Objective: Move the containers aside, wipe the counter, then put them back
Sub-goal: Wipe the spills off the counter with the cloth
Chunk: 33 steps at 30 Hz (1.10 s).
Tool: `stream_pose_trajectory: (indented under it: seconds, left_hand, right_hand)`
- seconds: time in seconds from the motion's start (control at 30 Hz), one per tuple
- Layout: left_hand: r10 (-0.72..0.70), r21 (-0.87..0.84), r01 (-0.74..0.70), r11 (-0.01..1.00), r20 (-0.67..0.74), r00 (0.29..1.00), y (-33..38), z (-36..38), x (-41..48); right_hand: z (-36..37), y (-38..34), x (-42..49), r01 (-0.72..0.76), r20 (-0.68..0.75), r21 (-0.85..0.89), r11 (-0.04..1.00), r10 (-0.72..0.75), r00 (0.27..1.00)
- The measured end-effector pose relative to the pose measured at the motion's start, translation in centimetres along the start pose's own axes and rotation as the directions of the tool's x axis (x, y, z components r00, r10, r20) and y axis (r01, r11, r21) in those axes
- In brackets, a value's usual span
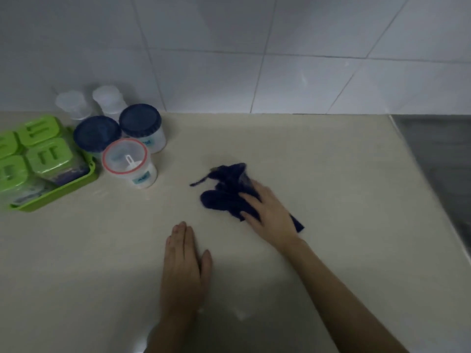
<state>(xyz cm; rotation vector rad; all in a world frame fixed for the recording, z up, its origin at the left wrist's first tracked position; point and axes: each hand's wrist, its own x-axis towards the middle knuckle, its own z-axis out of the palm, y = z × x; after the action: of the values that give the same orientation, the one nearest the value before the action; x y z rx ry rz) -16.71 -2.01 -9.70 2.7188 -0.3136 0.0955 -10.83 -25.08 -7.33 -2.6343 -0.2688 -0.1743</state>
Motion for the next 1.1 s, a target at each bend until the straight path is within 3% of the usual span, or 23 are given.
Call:
stream_pose_trajectory:
  seconds: [0.1,0.2,0.3,0.33,0.4,0.5,0.6,0.67,0.83,0.9,0.93,1.03,1.07,1.1]
  left_hand:
    - [0.035,-0.010,-0.036,0.999,-0.070,0.997,0.4,0.5,-0.2]
    - [0.008,-0.004,-0.008,1.000,-0.035,0.999,0.4,0.4,0.1]
    - [-0.037,-0.023,0.037,0.999,0.000,0.999,0.1,0.1,0.3]
    - [-0.038,-0.031,0.038,0.999,0.003,0.999,0.1,0.1,0.3]
    - [-0.036,-0.030,0.036,0.999,0.001,0.999,0.2,0.1,0.3]
    - [-0.041,-0.019,0.041,0.999,0.001,0.999,0.0,-0.1,0.0]
    - [0.010,-0.031,-0.010,0.999,-0.006,1.000,0.5,-0.6,-0.1]
    - [0.014,-0.080,-0.011,0.997,0.043,0.999,0.8,-1.0,0.1]
    - [-0.057,-0.050,0.061,0.997,0.065,0.996,0.8,-0.8,-0.3]
    - [-0.034,-0.048,0.036,0.998,0.034,0.999,0.7,-0.4,-0.2]
    - [-0.030,-0.044,0.032,0.999,0.030,0.999,0.6,-0.1,-0.1]
    - [-0.058,-0.050,0.059,0.997,0.033,0.998,0.5,0.1,0.0]
    - [-0.071,-0.050,0.073,0.996,0.032,0.997,0.5,0.1,0.0]
    - [-0.077,-0.050,0.078,0.996,0.031,0.997,0.5,0.1,-0.1]
  right_hand:
    - [-6.2,6.2,-6.9,-0.221,-0.035,-0.035,0.975,0.220,0.975]
    - [-8.0,8.7,-10.7,-0.479,-0.130,-0.058,0.876,0.470,0.873]
    - [-5.8,7.6,-8.7,-0.576,-0.263,-0.096,0.812,0.537,0.801]
    - [-4.7,6.8,-7.2,-0.580,-0.292,-0.110,0.807,0.532,0.795]
    - [-2.0,4.8,-4.2,-0.496,-0.244,-0.132,0.858,0.457,0.855]
    - [3.2,-0.9,-0.5,-0.229,-0.121,-0.125,0.965,0.214,0.969]
    - [6.5,-7.5,1.2,-0.024,-0.019,-0.053,0.998,0.023,1.000]
    - [6.9,-8.4,0.3,-0.036,0.015,0.025,0.999,0.036,0.999]
    - [0.9,0.5,-9.3,-0.218,-0.088,-0.026,0.976,0.215,0.973]
    - [-3.0,4.6,-14.0,-0.390,-0.196,-0.083,0.917,0.368,0.909]
    - [-4.6,6.3,-15.8,-0.511,-0.270,-0.090,0.855,0.473,0.839]
    - [-5.8,7.9,-16.3,-0.800,-0.448,-0.040,0.598,0.705,0.550]
    - [-5.5,7.5,-15.5,-0.827,-0.463,-0.051,0.560,0.720,0.516]
    - [-4.9,6.8,-14.4,-0.822,-0.464,-0.069,0.565,0.712,0.527]
